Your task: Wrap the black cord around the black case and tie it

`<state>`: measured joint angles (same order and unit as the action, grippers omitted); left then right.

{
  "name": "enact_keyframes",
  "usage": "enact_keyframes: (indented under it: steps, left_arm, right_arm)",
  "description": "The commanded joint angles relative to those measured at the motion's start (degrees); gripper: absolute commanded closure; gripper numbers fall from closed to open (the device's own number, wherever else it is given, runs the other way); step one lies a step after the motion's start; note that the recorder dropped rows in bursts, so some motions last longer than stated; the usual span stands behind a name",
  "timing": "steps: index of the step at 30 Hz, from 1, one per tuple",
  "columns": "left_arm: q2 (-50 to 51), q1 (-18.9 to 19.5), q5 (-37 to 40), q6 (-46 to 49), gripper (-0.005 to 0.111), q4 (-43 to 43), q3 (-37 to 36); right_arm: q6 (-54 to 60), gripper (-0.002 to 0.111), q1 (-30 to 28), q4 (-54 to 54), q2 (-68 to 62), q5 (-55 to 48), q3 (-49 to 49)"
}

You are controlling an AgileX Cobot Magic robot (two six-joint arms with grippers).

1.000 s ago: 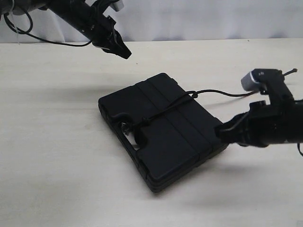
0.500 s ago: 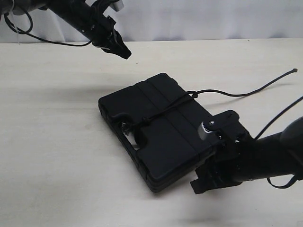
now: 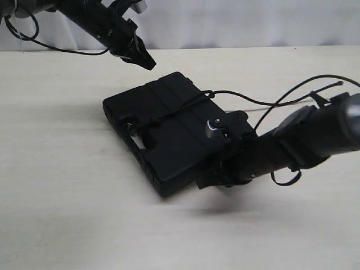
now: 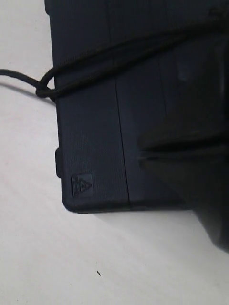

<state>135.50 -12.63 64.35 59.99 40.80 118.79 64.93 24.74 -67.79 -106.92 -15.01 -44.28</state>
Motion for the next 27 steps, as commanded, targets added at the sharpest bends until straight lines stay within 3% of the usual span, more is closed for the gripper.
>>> enact_keyframes:
  steps: [1, 7, 17, 27]
  left_arm:
    - [-0.5, 0.1, 0.5, -0.4, 0.107, 0.3, 0.3]
    - [-0.7, 0.1, 0.3, -2.9, 0.107, -0.6, 0.3]
    - [-7.7, 0.1, -8.6, -13.8, 0.107, -7.3, -0.4]
    - [-20.1, 0.1, -22.3, -17.8, 0.107, -7.3, -12.3]
  right_arm:
    - [0.3, 0.104, 0.1, -0.7, -4.5, -0.3, -6.2]
    - [0.1, 0.104, 0.1, 1.9, -1.9, -2.7, -9.5]
    - [-0.3, 0.104, -1.9, 3.0, 15.3, 1.0, -3.7]
    - [-0.3, 0.104, -2.0, 3.0, 35.6, 8.8, 3.6]
